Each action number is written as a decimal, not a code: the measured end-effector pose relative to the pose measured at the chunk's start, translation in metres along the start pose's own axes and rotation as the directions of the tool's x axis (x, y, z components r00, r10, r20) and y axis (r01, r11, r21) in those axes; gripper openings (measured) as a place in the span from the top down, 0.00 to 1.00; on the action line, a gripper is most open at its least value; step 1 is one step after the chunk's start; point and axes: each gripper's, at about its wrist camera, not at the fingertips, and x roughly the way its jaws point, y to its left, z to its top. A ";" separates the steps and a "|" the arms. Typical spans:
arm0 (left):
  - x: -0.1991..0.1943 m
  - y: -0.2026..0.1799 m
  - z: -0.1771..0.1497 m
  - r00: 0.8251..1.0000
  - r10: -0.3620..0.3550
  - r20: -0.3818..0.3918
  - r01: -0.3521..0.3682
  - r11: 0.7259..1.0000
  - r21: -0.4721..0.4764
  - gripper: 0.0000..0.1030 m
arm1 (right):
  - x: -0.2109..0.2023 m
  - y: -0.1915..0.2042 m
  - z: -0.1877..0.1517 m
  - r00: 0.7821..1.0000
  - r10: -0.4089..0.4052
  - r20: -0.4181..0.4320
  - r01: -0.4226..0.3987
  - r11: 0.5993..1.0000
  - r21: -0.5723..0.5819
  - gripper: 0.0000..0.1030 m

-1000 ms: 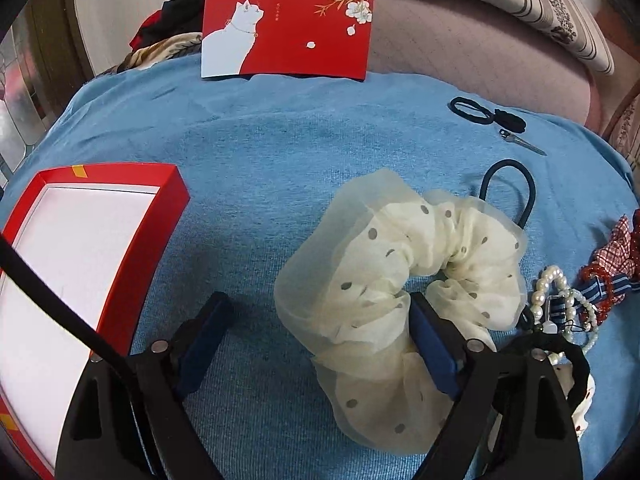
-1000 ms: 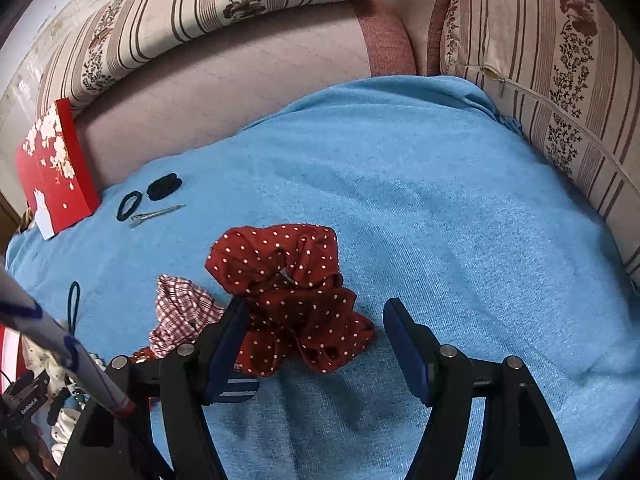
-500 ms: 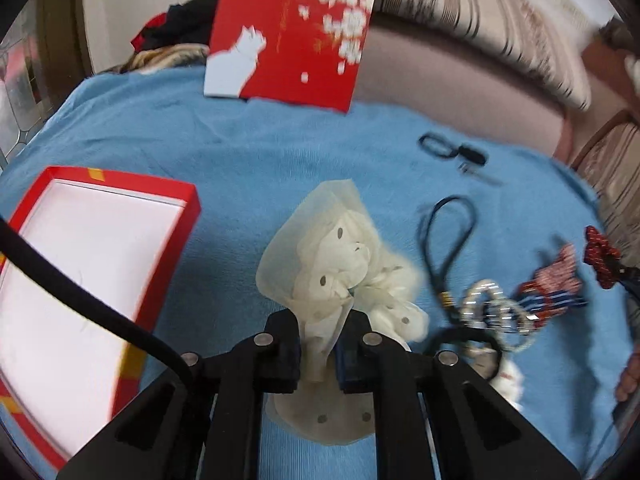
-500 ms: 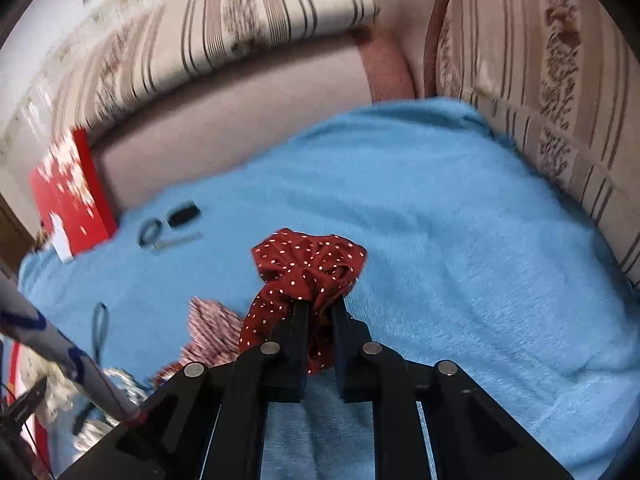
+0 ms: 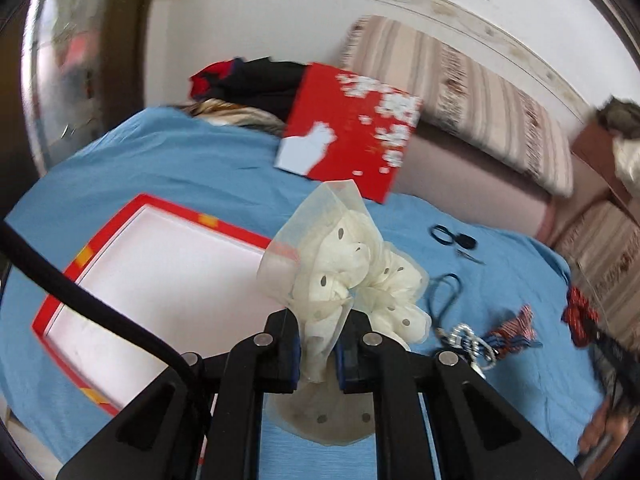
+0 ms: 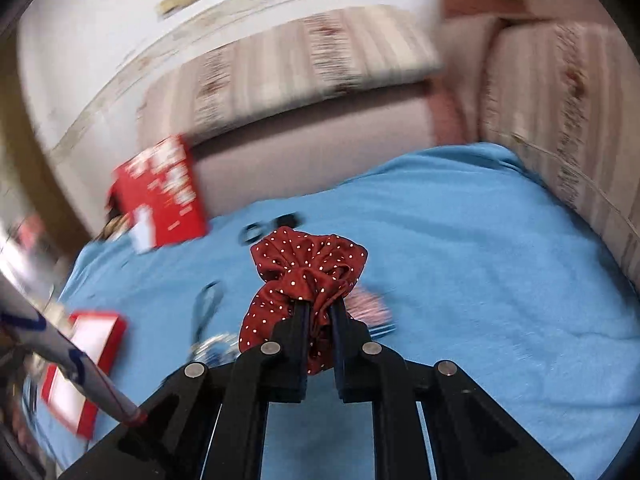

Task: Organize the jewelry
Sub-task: 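Lift both held scrunchies and carry them over the red-rimmed white box, then open both grippers to drop the scrunchies into the box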

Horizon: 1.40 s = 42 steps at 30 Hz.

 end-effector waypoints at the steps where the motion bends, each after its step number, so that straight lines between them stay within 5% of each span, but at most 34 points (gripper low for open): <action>1: 0.004 0.010 0.003 1.000 0.011 -0.011 -0.011 1.000 -0.014 0.88 | 0.000 0.016 -0.004 1.000 0.025 -0.015 -0.025 0.999 -0.029 0.90; 6: 0.027 0.051 0.015 0.995 0.097 -0.027 -0.099 0.994 -0.050 0.88 | 0.024 0.113 -0.025 0.976 0.153 -0.152 -0.177 0.971 -0.159 0.90; 14: 0.073 0.120 0.038 0.992 0.108 -0.069 -0.121 0.968 -0.220 0.88 | 0.093 0.260 -0.046 0.907 0.273 -0.322 -0.351 0.911 -0.218 0.90; 24: 0.110 0.164 0.050 0.989 0.128 -0.073 -0.145 0.942 -0.303 0.85 | 0.192 0.355 -0.071 0.889 0.201 -0.412 -0.327 0.908 -0.262 0.89; 26: 0.115 0.166 0.049 0.988 0.121 -0.092 -0.144 0.940 -0.310 0.80 | 0.205 0.360 -0.076 0.889 0.179 -0.422 -0.312 0.910 -0.271 0.85; 29: 0.110 0.165 0.050 0.988 0.121 -0.094 -0.144 0.941 -0.305 0.67 | 0.211 0.363 -0.079 0.879 0.179 -0.442 -0.323 0.906 -0.275 0.58; 31: 0.102 0.166 0.050 0.990 0.119 -0.077 -0.138 0.939 -0.316 0.58 | 0.196 0.357 -0.075 0.878 0.215 -0.428 -0.349 0.899 -0.265 0.48; 34: 0.087 0.166 0.051 0.993 0.102 -0.059 -0.116 0.934 -0.339 0.54 | 0.171 0.344 -0.075 0.906 0.202 -0.372 -0.314 0.910 -0.271 0.34; 36: 0.078 0.164 0.049 0.994 0.097 -0.049 -0.108 0.932 -0.346 0.54 | 0.165 0.338 -0.082 0.918 0.162 -0.362 -0.273 0.920 -0.281 0.34; 38: 0.069 0.160 0.045 0.995 0.094 -0.041 -0.102 0.931 -0.349 0.54 | 0.173 0.340 -0.094 0.906 0.131 -0.401 -0.263 0.919 -0.294 0.35; 41: 0.060 0.155 0.039 0.996 0.083 -0.038 -0.091 0.933 -0.349 0.54 | 0.185 0.344 -0.104 0.902 0.071 -0.426 -0.215 0.929 -0.301 0.78; 42: 0.057 0.153 0.037 0.996 0.083 -0.037 -0.090 0.934 -0.346 0.54 | 0.189 0.344 -0.105 0.894 0.068 -0.442 -0.209 0.937 -0.281 0.81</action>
